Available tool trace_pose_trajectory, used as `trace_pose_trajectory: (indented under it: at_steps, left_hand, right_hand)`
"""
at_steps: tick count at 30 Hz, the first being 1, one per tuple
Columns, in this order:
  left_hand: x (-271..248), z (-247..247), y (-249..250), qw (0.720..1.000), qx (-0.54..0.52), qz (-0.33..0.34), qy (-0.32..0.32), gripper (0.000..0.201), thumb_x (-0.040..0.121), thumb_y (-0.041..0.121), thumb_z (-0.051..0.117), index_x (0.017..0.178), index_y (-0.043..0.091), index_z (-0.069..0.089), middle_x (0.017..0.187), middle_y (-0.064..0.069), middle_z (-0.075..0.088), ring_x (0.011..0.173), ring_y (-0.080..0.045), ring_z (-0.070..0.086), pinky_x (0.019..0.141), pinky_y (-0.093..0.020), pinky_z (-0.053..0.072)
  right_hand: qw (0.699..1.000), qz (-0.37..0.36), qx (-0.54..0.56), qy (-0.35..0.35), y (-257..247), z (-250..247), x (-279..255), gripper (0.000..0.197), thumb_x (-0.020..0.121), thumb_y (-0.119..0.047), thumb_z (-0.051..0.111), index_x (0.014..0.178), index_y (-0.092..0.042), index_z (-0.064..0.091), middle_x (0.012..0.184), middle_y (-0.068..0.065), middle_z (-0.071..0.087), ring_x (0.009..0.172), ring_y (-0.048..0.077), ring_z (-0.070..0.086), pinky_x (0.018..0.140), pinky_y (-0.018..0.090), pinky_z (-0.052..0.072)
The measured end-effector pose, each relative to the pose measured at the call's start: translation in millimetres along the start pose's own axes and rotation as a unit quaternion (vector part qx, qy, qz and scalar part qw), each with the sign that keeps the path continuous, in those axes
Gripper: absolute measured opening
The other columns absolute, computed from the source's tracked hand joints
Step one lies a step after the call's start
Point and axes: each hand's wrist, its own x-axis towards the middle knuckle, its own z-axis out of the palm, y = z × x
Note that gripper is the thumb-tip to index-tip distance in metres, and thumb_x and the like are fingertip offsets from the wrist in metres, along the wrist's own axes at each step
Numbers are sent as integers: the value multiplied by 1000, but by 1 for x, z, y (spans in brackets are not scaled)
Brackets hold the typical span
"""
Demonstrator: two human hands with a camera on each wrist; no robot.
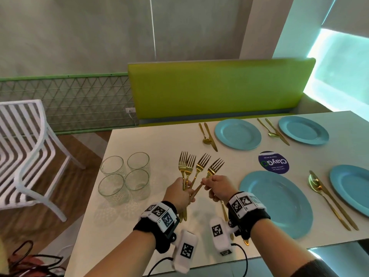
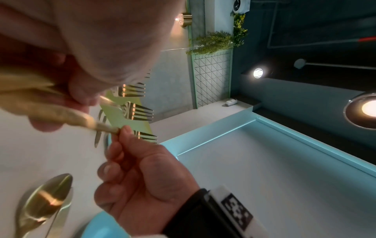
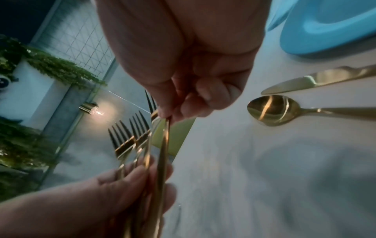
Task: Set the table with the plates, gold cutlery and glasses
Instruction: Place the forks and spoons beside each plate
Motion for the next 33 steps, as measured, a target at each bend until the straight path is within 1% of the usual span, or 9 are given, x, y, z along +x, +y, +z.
trace_pose_trajectory:
  at_steps: [4,7,9,11,17,19,23,27,33]
  left_hand:
    - [6,-10,-9,999,-5,-12,33,13,94,4,42,101,13,48,84,0,61,61,-10,57,63,-22,48]
    - [9,-17,-13,999,4,-6,38,13,96,6,39,100,15,47,84,1,61,61,-9,57,65,-22,49]
    - [12,-19,-15,999,6,-5,40,13,96,6,39,100,16,47,84,2,61,62,-9,58,69,-24,50]
    - [14,-19,-16,999,6,-7,39,13,96,7,38,100,16,47,84,3,60,63,-9,58,74,-28,52]
    - [20,-19,-21,999,15,-13,35,14,97,8,39,103,16,48,88,2,61,65,-7,58,79,-29,53]
    - [21,-19,-22,999,17,-14,34,14,97,8,39,103,16,48,89,2,61,65,-6,58,79,-28,52]
    - [23,-19,-21,999,13,-12,33,14,97,7,39,103,16,48,89,2,62,64,-6,58,70,-21,50]
    - [25,-19,-20,999,12,-10,32,14,97,8,39,103,17,47,89,2,62,64,-6,58,70,-22,50]
    - [23,-17,-17,999,15,-9,28,13,97,8,40,101,17,47,93,0,63,64,-7,58,80,-29,53]
  right_hand:
    - [988,33,-153,-1,15,-6,8,27,96,-25,49,75,-12,59,65,-3,51,48,10,47,44,20,37]
    - [962,80,-257,-40,32,-7,11,33,95,-28,49,105,-1,65,64,-2,54,54,10,51,52,19,43]
    - [935,95,-337,-56,40,-2,13,35,95,-32,51,110,-5,64,81,4,63,73,16,60,68,23,49]
    - [913,102,-393,-44,44,2,16,34,92,-37,54,105,-8,65,92,5,63,87,16,60,74,24,47]
    - [898,115,-424,-6,44,4,22,39,93,-38,51,114,-8,65,118,5,66,113,18,59,95,24,43]
    - [889,111,-444,-3,43,3,22,40,92,-39,54,114,-8,65,117,4,66,108,17,60,93,23,43]
    - [889,130,-439,-3,44,4,23,40,85,-39,64,108,-7,66,110,5,68,86,16,56,74,21,42]
    - [890,132,-435,5,46,3,21,38,83,-38,66,107,-8,67,108,5,68,82,15,54,73,22,44]
    - [887,117,-447,-1,44,1,15,41,85,-40,63,110,-8,67,111,6,68,103,18,62,82,24,47]
